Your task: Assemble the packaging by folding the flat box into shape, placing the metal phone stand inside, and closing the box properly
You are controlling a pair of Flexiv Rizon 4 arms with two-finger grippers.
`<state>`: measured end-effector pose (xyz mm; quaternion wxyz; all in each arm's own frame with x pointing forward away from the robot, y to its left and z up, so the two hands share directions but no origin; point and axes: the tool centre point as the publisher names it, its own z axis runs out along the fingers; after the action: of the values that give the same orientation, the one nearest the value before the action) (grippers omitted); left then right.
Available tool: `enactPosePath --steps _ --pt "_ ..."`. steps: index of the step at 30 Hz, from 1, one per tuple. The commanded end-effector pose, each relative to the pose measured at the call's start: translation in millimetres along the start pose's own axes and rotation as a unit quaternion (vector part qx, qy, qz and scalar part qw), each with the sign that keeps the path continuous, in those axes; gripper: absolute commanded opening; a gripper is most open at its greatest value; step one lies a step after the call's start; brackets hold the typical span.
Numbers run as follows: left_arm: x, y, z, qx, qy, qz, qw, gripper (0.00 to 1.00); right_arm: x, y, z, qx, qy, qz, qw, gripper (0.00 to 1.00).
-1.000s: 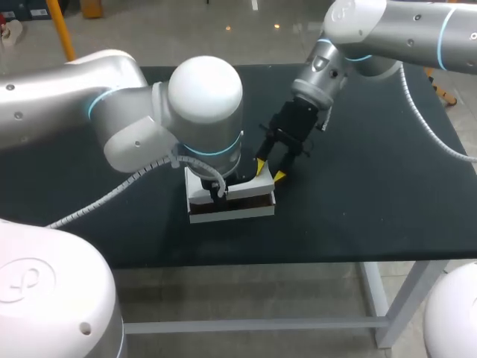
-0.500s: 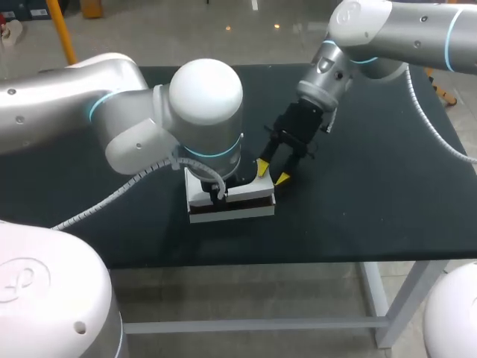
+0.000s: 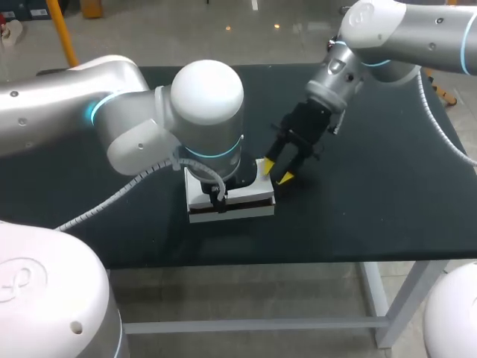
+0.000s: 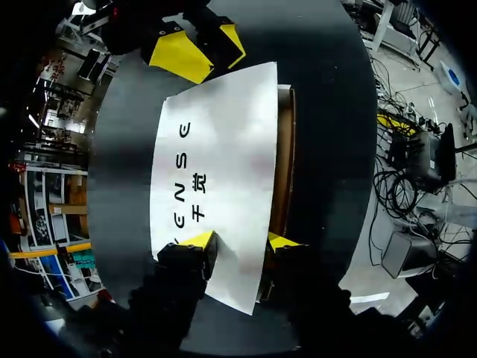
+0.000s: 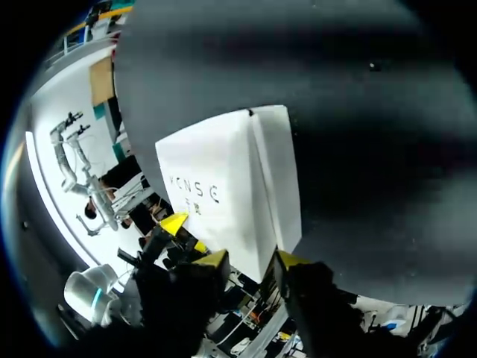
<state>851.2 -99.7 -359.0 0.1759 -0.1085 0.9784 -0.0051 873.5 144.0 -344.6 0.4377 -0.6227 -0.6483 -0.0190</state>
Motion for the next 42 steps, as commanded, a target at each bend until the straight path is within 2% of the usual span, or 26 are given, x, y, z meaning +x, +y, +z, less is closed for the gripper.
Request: enactPosePath --steps 1,2,10,14,28,42 --pt "0.6 -0.6 3.2 -0.003 -0.001 -0.001 1.0 0.42 3.4 -14.7 1.4 -0.028 -0.002 -0.009 1.0 0.41" --pt "0.7 -0.6 3.2 -0.003 -0.001 -0.001 1.0 0.42 4.6 -16.2 1.8 -0.033 -0.003 -0.012 0.999 0.39" --pt "1.5 -0.1 4.3 -0.005 0.002 0.001 1.0 0.44 11.9 -26.6 -0.6 -0.066 -0.003 -0.028 0.997 0.04" --pt "2.0 0.5 3.9 -0.006 0.002 0.001 1.0 0.46 13.3 -30.9 2.4 -0.081 -0.007 -0.038 0.996 0.0" --pt "1.8 0.8 2.4 -0.007 0.003 0.002 1.0 0.47 10.7 -27.1 25.4 -0.093 -0.03 -0.044 0.994 0.0" --pt "1.9 0.0 2.8 -0.007 0.005 0.004 1.0 0.47 1.5 -18.4 24.7 -0.104 -0.024 -0.027 0.994 0.0"
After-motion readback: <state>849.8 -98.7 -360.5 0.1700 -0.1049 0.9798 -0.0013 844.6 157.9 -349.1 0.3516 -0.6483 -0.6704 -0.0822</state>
